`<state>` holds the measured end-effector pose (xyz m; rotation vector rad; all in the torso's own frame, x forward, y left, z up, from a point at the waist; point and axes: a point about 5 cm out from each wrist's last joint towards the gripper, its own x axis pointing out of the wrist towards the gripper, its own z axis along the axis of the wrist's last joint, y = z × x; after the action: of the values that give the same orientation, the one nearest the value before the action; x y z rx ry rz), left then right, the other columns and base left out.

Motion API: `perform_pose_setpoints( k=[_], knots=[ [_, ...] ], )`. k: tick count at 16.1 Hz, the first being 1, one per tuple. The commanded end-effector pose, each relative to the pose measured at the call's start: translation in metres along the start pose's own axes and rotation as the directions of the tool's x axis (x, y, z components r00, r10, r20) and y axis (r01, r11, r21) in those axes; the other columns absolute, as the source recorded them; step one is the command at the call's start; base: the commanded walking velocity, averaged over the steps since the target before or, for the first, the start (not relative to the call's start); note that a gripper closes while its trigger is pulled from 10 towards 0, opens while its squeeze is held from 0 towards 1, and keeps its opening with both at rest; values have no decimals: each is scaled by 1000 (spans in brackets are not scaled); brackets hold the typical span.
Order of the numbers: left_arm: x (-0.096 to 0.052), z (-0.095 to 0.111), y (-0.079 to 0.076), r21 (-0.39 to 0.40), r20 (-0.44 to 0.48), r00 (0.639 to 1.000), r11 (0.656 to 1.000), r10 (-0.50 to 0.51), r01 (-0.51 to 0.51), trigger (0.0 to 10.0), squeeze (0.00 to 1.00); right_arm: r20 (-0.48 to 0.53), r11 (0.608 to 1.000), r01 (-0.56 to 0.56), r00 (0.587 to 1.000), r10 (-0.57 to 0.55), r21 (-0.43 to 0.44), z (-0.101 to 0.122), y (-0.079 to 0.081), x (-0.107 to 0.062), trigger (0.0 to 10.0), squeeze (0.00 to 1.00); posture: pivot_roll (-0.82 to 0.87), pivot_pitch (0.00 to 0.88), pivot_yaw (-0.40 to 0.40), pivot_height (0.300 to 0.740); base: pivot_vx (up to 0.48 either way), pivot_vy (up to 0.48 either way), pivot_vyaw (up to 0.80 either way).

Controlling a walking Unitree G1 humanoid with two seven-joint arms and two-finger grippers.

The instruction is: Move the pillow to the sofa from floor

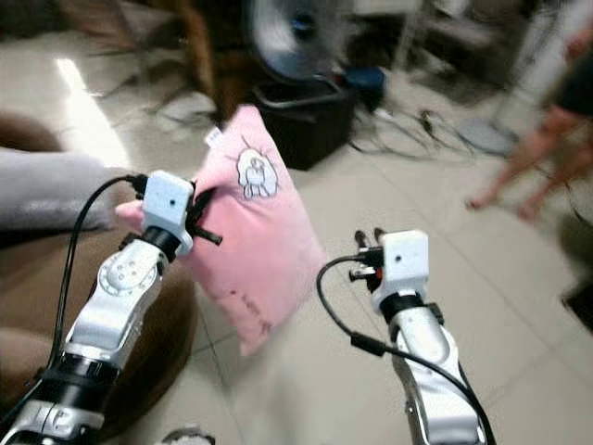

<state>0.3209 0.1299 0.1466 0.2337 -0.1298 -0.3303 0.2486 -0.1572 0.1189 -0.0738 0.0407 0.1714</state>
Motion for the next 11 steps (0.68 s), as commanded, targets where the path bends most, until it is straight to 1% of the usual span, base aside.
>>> perform_pose_setpoints(
  k=[1, 2, 3, 8, 9, 11],
  knots=[
    [2, 10, 7, 14, 45, 999, 999, 30, -31, 10000, 0, -11, 999, -39, 999, 39, -9, 0, 5, 1, 10000, 0, 81, 6, -50, 740, 285, 0, 800],
    [2, 11, 8, 17, 46, 998, 999, 31, -32, 10000, 0, -31, 996, -90, 996, 89, -17, -4, 11, 0, 10000, 0, 84, 8, -51, 740, 285, 0, 800],
    [2, 11, 9, 19, 43, 999, 999, 34, -35, 10000, 0, -42, 993, -116, 992, 115, -25, -7, 14, -1, 10000, 0, 85, 8, -51, 740, 285, 0, 800],
    [1, 10, 7, 26, 33, 999, 999, 35, -36, 10000, 0, -57, 990, -138, 989, 136, -32, -10, 13, -3, 10000, 0, 84, 11, -52, 740, 291, 0, 800],
    [1, 9, 6, 25, 31, 999, 999, 30, -31, 10000, 0, -72, 985, -165, 984, 161, -46, -13, 15, -4, 10000, 0, 85, 13, -52, 740, 296, 0, 800],
    [0, 8, 6, 26, 25, 999, 999, 29, -30, 10000, 0, -80, 982, -184, 981, 179, -50, -15, 17, -5, 10000, 0, 85, 13, -52, 740, 294, 0, 800]
  ],
)
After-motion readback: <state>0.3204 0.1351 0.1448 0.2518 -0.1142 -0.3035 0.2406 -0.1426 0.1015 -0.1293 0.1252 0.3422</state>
